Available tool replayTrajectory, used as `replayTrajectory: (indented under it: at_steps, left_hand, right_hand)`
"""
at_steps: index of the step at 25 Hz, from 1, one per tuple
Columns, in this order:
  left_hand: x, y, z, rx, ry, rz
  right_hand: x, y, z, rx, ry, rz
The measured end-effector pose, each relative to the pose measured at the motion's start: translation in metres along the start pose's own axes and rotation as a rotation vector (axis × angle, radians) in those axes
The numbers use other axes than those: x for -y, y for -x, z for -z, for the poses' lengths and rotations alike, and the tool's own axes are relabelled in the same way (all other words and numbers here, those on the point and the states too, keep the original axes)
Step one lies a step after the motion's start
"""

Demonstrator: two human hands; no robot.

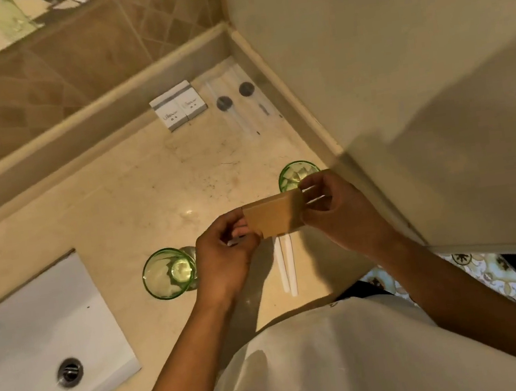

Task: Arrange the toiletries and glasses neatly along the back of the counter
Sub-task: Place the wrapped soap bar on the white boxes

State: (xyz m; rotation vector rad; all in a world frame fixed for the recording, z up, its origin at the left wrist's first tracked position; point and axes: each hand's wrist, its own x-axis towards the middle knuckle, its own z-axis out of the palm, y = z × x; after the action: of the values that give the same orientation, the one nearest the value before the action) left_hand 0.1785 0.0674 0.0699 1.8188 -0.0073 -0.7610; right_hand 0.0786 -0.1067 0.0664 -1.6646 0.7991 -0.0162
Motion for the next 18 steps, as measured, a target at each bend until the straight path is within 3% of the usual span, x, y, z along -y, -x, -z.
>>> replayTrajectory:
  at_steps: [5, 9, 11, 15, 18]
  left_hand:
    - [-0.005, -0.014, 0.031, -0.202, 0.067, -0.013]
    - [-0.024, -0.03, 0.049, -0.221, 0.444, 0.139]
    - [-0.027, -0.044, 0.057, -0.247, 0.514, 0.143]
    - [-0.036, -0.068, 0.066, -0.274, 0.499, 0.121]
    - [-0.043, -0.099, 0.074, -0.274, 0.514, 0.137]
  right_hand:
    - [0.019, -0.037, -0.032, 0.035, 0.097, 0.25]
    - [0.034, -0.071, -0.047, 0.045, 0.173, 0.629]
    - [0.037, -0.095, -0.053, 0.053, 0.217, 0.717]
    - [0.052, -0.13, -0.063, 0.15, 0.204, 0.57]
    - [0.063, -0.158, -0.072, 0.206, 0.071, 0.316]
